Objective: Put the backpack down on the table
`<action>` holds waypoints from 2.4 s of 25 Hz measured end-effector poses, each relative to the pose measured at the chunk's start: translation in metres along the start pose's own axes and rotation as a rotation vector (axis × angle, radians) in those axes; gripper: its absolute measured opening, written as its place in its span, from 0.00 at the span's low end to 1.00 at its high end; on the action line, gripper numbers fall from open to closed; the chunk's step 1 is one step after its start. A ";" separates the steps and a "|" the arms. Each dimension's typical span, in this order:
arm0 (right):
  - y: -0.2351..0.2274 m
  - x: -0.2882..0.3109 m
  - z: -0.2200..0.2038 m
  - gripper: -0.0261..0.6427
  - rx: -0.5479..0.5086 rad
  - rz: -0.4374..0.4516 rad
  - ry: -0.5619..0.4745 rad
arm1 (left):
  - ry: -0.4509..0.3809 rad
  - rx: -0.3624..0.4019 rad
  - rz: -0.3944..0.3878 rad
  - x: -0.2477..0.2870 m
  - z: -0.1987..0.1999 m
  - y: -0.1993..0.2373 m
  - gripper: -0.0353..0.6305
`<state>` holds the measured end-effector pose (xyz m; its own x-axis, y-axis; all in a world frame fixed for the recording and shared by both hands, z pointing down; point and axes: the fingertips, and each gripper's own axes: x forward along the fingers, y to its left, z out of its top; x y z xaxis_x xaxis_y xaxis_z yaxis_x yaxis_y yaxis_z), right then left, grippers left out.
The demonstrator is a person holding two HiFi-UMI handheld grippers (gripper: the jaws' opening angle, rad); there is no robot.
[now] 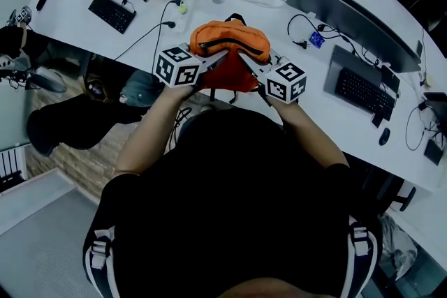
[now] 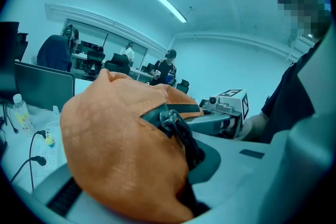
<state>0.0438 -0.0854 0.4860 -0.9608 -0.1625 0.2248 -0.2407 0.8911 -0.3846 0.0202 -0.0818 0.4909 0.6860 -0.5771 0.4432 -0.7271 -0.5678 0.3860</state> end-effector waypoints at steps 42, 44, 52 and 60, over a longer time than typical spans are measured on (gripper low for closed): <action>0.021 0.041 0.029 0.09 0.029 -0.258 -0.079 | 0.046 0.120 -0.273 -0.043 0.023 0.028 0.12; 0.023 0.042 0.030 0.09 0.035 -0.270 -0.087 | 0.058 0.130 -0.288 -0.044 0.024 0.029 0.12; 0.024 0.052 0.038 0.09 0.039 -0.328 -0.125 | 0.083 0.160 -0.347 -0.051 0.031 0.038 0.12; 0.020 0.061 0.039 0.09 0.054 -0.393 -0.150 | 0.118 0.181 -0.423 -0.052 0.031 0.049 0.12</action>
<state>-0.0248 -0.0938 0.4575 -0.8031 -0.5487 0.2322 -0.5955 0.7263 -0.3434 -0.0504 -0.0977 0.4617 0.9052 -0.2085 0.3704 -0.3606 -0.8380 0.4095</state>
